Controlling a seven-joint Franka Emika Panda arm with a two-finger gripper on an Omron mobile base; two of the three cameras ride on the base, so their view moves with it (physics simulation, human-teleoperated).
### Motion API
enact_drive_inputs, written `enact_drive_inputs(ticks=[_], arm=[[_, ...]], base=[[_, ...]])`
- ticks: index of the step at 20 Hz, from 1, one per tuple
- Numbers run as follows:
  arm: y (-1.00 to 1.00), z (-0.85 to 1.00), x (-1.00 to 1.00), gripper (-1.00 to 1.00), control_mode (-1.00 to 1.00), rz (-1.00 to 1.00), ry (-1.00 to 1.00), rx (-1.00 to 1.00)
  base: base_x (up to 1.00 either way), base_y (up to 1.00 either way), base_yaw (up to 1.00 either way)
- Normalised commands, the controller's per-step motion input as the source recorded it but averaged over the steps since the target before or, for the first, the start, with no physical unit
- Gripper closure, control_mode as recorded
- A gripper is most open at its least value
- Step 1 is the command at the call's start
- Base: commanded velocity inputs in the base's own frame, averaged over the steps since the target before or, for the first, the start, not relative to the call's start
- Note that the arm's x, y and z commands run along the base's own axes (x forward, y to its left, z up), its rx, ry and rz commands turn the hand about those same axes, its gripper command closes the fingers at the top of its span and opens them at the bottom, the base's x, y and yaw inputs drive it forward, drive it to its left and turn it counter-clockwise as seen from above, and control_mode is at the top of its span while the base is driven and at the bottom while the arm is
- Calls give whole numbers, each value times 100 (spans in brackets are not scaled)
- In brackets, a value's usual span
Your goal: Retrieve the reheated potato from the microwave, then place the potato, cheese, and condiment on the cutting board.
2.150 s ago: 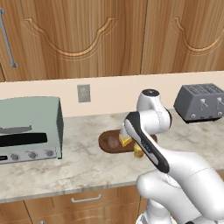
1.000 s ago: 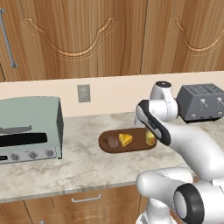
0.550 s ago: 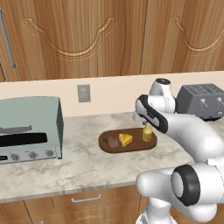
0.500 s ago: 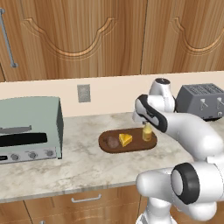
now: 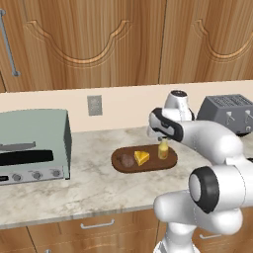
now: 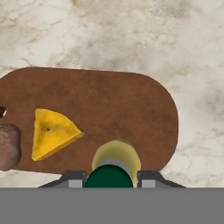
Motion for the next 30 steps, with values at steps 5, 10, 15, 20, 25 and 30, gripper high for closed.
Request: enact_drive_inputs(ticks=[5,10,15,20,25,30], arm=[[-1,-24,8,100,-100,0,0,0],[-5,-22,0,100,-100,0,0,0],[-6,-18,0,100,-100,1,0,0],[-10,-7,0,100,-100,1,0,0],[-9,-8,0,-100,-100,2,0,0],[-3,-5,-1,-100,-100,1,0,0]], base=[[0,0,0],[0,0,0],[0,0,0],[0,0,0],[0,0,0],[0,0,0]])
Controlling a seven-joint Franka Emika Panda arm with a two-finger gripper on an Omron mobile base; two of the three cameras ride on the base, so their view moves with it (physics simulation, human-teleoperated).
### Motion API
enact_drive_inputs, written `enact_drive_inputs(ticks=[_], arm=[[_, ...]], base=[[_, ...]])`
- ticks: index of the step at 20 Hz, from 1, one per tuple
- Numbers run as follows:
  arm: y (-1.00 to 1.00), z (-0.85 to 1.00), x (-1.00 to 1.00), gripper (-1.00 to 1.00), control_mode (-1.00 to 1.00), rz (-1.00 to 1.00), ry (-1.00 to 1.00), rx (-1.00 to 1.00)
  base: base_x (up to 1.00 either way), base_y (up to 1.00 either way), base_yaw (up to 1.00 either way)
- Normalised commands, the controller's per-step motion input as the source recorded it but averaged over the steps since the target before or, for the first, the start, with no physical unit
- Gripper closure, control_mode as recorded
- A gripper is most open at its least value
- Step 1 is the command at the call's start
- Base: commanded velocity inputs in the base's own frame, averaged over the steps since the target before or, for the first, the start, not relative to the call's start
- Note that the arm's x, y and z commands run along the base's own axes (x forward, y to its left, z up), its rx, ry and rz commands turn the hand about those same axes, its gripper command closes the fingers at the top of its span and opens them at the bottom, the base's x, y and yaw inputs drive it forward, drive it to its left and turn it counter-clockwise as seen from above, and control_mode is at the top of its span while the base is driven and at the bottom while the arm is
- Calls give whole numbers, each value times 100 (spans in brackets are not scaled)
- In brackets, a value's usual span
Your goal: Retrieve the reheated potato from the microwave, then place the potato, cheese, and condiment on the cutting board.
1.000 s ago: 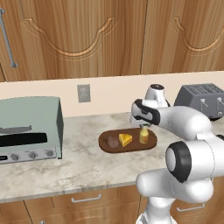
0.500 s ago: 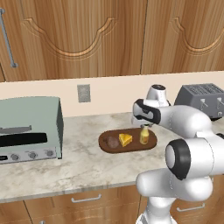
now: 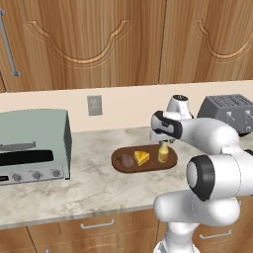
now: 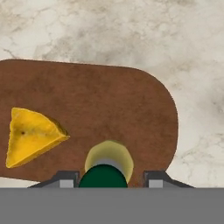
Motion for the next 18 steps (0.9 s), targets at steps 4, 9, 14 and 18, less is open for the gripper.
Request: enact_drive_inputs(ticks=[4,9,14,18], arm=[[0,0,0,-100,-100,0,0,2],[0,19,-1,-100,-100,0,0,5],[0,22,-23,-100,-100,0,-10,2],[0,26,-20,-100,-100,0,-15,0]], base=[[0,0,0],[0,0,0],[0,0,0],[0,0,0]])
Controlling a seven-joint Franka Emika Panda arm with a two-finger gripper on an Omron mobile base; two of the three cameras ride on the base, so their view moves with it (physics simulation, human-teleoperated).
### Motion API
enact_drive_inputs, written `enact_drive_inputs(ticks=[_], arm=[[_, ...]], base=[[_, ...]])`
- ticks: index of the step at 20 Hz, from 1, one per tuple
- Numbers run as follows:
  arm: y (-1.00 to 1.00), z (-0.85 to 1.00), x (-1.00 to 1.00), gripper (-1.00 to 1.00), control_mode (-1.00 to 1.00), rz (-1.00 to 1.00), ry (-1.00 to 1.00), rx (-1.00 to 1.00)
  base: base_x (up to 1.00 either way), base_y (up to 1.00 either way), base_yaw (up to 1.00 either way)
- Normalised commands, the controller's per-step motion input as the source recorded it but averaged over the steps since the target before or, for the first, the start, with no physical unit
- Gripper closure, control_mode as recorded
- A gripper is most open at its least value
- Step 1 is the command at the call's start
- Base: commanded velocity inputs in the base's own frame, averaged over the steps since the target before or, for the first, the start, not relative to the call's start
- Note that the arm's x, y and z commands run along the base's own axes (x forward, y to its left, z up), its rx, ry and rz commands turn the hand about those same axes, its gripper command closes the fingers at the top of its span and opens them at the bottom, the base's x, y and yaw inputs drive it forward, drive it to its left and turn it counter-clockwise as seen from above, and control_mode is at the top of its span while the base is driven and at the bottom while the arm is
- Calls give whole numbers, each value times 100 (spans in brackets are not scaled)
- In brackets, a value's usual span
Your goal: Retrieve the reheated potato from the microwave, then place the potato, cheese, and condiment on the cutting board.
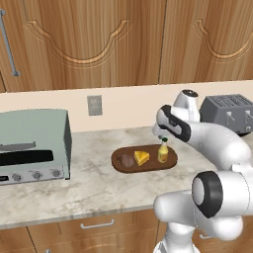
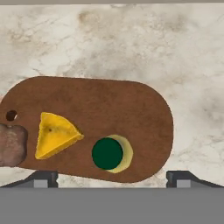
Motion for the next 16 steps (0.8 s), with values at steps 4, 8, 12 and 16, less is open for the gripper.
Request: enact_drive_inputs(ticks=[4,8,12,16], arm=[[0,22,-38,-100,-100,0,-14,0],[0,27,-41,-100,-100,-1,-5,0],[0,23,-48,-100,-100,-1,0,0],[0,18,-58,-100,-100,0,-10,-8]], base=[[0,0,0],[0,0,0],[0,0,0],[0,0,0]])
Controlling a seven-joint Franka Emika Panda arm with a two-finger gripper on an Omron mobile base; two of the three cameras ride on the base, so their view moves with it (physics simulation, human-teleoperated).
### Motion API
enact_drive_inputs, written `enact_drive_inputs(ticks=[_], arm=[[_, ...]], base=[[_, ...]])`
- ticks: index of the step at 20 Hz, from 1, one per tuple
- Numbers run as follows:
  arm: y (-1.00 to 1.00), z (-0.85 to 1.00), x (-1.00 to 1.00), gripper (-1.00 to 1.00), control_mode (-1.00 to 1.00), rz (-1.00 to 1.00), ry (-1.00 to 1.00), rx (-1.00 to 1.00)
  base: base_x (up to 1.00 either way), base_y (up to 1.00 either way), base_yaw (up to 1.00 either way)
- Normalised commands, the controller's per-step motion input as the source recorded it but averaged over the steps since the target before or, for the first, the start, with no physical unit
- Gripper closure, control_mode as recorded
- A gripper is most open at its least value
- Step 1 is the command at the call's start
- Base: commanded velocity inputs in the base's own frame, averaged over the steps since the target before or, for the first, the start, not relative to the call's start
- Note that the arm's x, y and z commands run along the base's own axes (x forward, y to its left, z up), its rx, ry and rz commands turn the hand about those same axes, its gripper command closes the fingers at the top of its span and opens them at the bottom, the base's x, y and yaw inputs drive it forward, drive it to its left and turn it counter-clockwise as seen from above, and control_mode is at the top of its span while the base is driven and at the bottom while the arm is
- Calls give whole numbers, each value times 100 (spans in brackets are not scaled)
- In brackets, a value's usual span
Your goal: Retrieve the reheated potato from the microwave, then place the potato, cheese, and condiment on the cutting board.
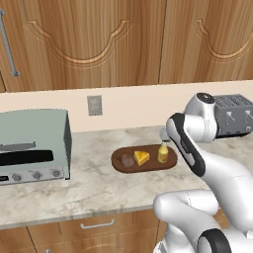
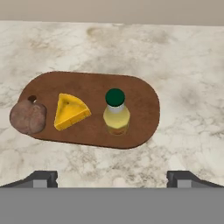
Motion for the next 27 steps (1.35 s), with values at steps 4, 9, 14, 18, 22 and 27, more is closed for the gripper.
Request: enact_drive_inputs(ticks=[4,9,14,18,22,27], arm=[[0,20,-58,-100,-100,0,-19,-7],[0,16,-60,-100,-100,-2,-16,-6],[3,28,-54,-100,-100,-9,0,0],[2,26,-57,-100,-100,-8,0,0],[5,22,-53,-100,-100,-8,0,0],[8,6,-61,-100,-100,-3,-8,1]], base=[[0,0,0],[0,0,0],[0,0,0],[0,0,0],[0,0,0],[0,0,0]])
